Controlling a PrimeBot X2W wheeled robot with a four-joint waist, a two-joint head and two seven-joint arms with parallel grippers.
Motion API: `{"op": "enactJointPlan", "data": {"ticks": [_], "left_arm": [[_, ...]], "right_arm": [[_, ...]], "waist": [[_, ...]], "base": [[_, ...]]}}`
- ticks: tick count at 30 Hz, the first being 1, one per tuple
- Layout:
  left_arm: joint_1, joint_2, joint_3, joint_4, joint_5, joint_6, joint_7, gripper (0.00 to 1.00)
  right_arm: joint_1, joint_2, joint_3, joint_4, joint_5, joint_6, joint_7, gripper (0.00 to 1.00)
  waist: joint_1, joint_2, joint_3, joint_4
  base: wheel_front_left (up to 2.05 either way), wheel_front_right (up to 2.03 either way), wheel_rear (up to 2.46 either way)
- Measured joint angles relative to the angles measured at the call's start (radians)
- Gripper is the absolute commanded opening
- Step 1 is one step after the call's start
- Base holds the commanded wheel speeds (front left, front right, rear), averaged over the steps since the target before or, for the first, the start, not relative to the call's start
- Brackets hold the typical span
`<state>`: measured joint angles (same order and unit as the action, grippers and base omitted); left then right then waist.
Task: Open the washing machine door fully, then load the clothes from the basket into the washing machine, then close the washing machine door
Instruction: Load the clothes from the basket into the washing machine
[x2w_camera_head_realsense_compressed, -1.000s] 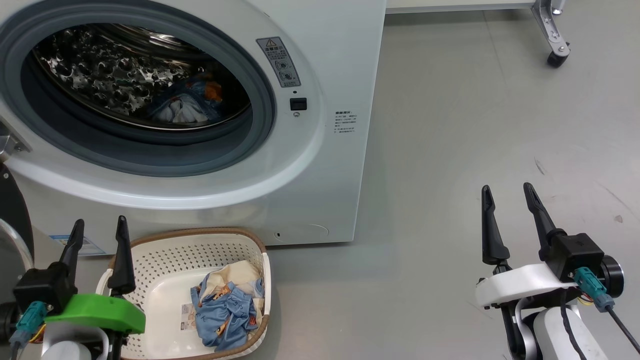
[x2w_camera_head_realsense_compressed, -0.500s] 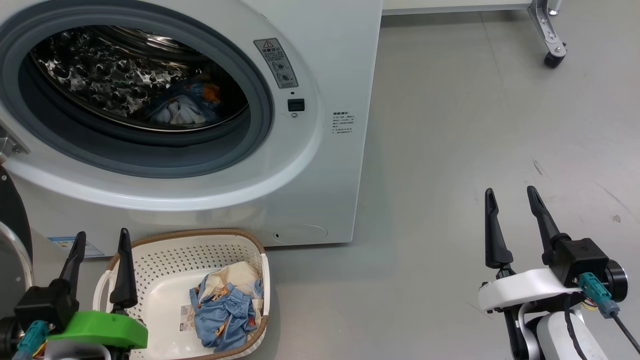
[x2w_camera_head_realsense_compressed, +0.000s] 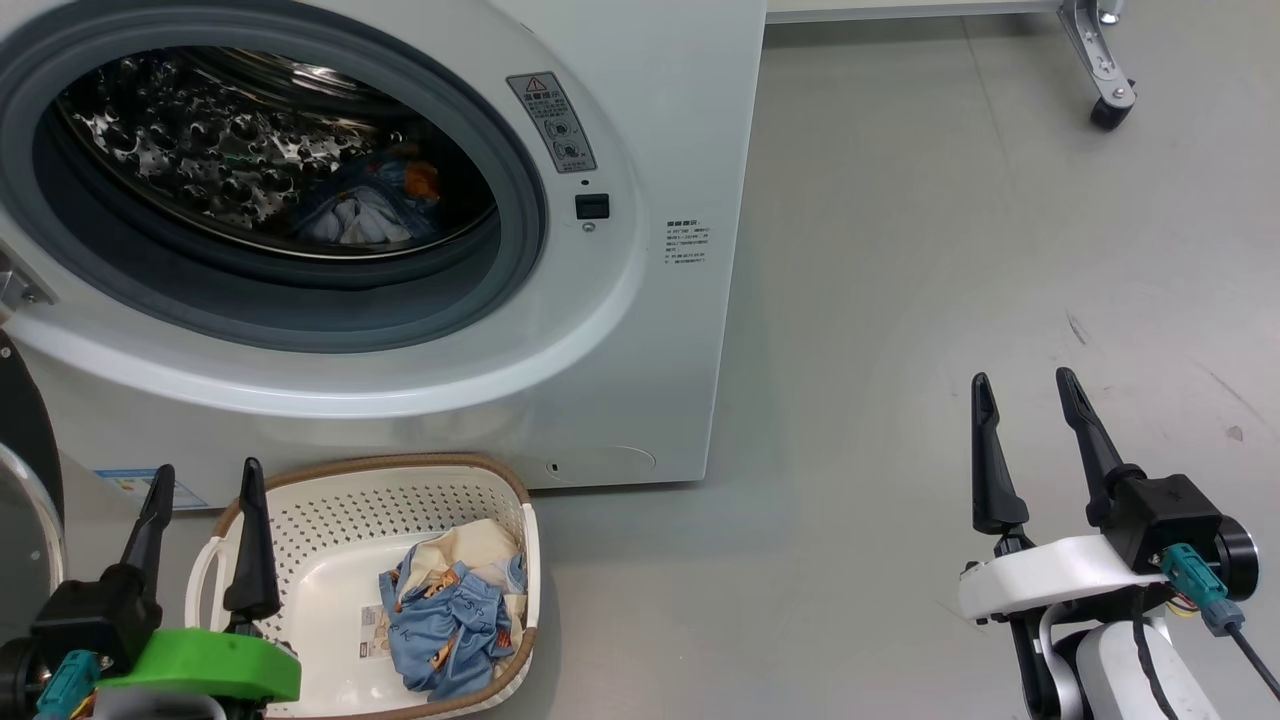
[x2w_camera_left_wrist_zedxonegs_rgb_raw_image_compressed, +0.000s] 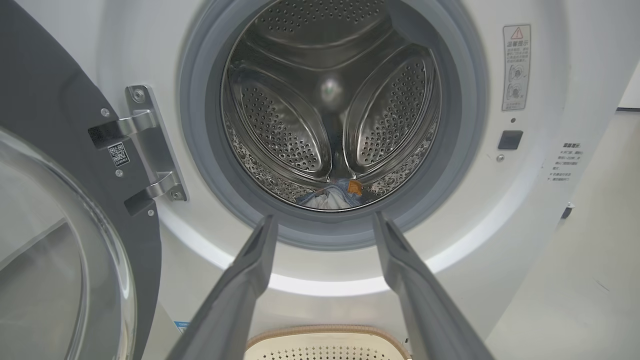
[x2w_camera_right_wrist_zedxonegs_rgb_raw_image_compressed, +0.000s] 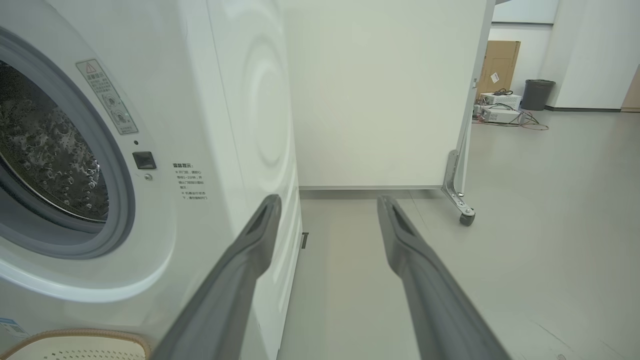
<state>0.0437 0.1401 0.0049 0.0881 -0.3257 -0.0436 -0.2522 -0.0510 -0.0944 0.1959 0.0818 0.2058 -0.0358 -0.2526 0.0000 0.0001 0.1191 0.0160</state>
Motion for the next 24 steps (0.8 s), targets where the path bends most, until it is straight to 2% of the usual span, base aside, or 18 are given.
{"op": "enactJointPlan", "data": {"ticks": [16, 24], "left_arm": [[0.001, -0.025, 0.023, -0.028, 0.01, -0.01, 0.0, 1.0], [-0.002, -0.027, 0.024, -0.026, 0.011, -0.031, 0.0, 1.0]], "right_arm": [[0.0, 0.001, 0.005, -0.011, -0.014, 0.002, 0.0, 1.0], [0.0, 0.003, 0.007, -0.012, -0.014, 0.001, 0.0, 1.0]], "waist": [[0.0, 0.0, 0.036, 0.009], [0.0, 0.0, 0.072, 0.011]], "base": [[0.0, 0.0, 0.0], [0.0, 0.0, 0.0]]}}
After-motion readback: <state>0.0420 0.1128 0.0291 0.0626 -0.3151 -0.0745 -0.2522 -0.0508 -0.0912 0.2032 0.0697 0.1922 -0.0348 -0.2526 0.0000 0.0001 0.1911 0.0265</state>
